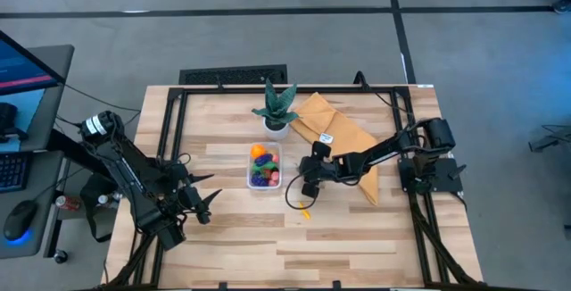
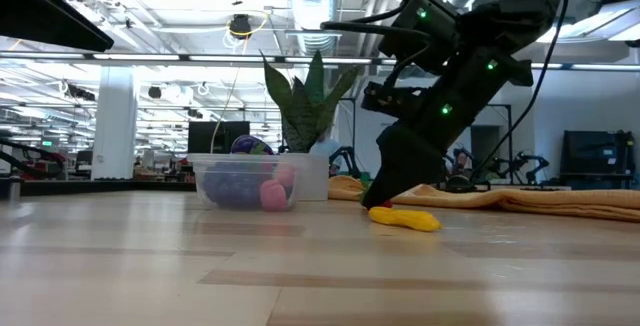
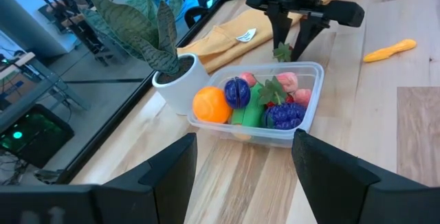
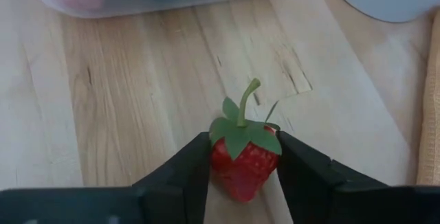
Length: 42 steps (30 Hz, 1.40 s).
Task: Pick and placing Produce into tupperware
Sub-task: Put the strawberry into the transparent bin
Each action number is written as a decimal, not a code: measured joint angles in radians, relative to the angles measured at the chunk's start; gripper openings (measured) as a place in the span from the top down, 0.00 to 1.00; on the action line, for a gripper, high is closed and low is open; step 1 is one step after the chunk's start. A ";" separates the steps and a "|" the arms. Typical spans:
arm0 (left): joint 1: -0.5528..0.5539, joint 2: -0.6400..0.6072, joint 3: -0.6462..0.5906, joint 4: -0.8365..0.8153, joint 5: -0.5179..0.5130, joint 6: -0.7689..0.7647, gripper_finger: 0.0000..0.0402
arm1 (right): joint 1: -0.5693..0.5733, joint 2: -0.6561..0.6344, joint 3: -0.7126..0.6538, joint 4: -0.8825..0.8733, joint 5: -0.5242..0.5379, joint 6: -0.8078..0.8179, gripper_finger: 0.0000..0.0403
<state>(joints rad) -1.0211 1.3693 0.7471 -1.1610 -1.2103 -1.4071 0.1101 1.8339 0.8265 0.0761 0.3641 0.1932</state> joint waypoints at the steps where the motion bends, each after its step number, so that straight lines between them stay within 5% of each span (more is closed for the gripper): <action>1: 0.000 0.000 0.000 0.000 0.000 0.000 0.43 | 0.000 0.000 0.000 0.000 0.000 0.000 0.63; 13: 0.000 0.000 0.000 0.000 -0.001 0.000 0.43 | 0.000 0.000 0.000 0.013 -0.012 -0.007 0.66; 23: 0.000 0.000 0.000 0.000 -0.001 0.000 0.43 | 0.000 0.000 0.000 0.014 -0.039 -0.007 0.51; 42: 0.000 0.000 0.000 0.000 -0.001 0.001 0.43 | 0.000 0.000 0.000 0.015 -0.049 -0.008 0.62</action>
<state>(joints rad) -1.0210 1.3693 0.7471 -1.1612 -1.2110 -1.4065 0.1104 1.8339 0.8265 0.0914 0.3149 0.1852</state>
